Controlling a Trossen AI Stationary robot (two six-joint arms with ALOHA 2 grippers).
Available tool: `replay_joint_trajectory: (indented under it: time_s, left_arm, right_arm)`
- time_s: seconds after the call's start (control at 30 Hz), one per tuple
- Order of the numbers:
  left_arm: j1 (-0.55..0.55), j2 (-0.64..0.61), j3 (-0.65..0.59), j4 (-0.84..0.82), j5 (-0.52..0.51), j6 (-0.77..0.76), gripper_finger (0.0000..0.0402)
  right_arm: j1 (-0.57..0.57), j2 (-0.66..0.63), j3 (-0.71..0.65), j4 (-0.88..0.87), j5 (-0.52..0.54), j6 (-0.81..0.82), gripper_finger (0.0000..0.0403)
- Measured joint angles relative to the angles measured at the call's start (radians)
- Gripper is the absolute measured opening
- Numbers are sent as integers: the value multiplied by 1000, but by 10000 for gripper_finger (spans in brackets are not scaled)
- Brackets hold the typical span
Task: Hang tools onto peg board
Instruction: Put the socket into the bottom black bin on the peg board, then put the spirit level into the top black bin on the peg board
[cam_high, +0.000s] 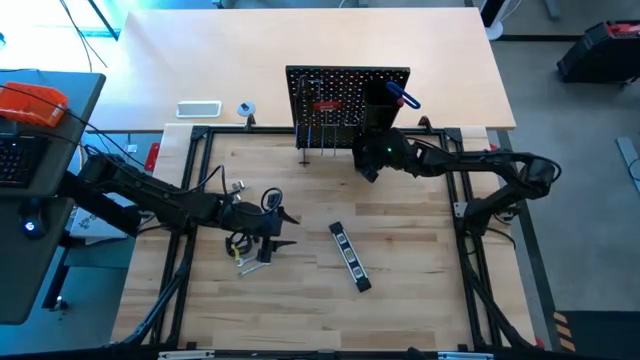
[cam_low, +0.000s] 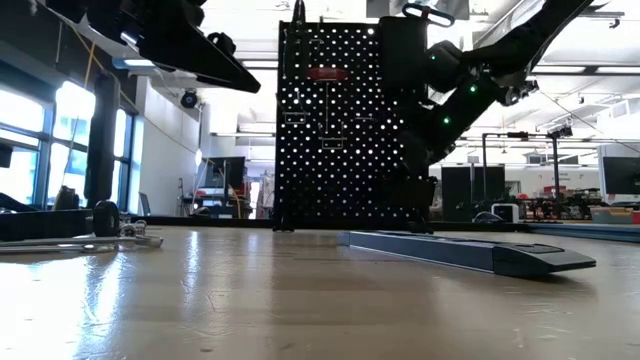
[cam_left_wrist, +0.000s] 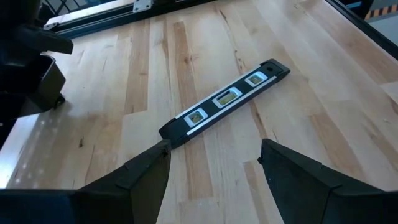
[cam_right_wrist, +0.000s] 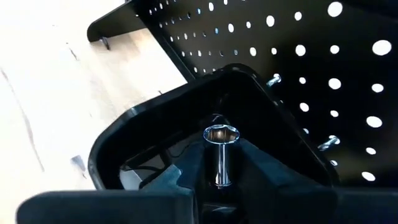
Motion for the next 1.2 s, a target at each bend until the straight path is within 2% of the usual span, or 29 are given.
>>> replay_joint_trajectory:
  time_s: [0.2, 0.53, 0.73, 0.97, 1.2]
  left_arm:
    - [0, 0, 0, 0, 0, -8, 243]
    - [0, 0, 0, 0, 0, -26, 243]
    - [0, 0, 0, -4, 0, -45, 243]
    - [0, 0, 0, -16, 4, -81, 243]
    - [0, 66, 0, 2, 19, -118, 243]
  right_arm:
    - [-1, 0, 0, -1, 1, 0, 78]
    - [-1, 0, 0, 3, 3, 4, 158]
    - [22, -35, 0, 1, 2, 19, 171]
    - [152, -158, 2, -96, -2, 106, 172]
    - [422, -191, 2, -138, -30, 263, 172]
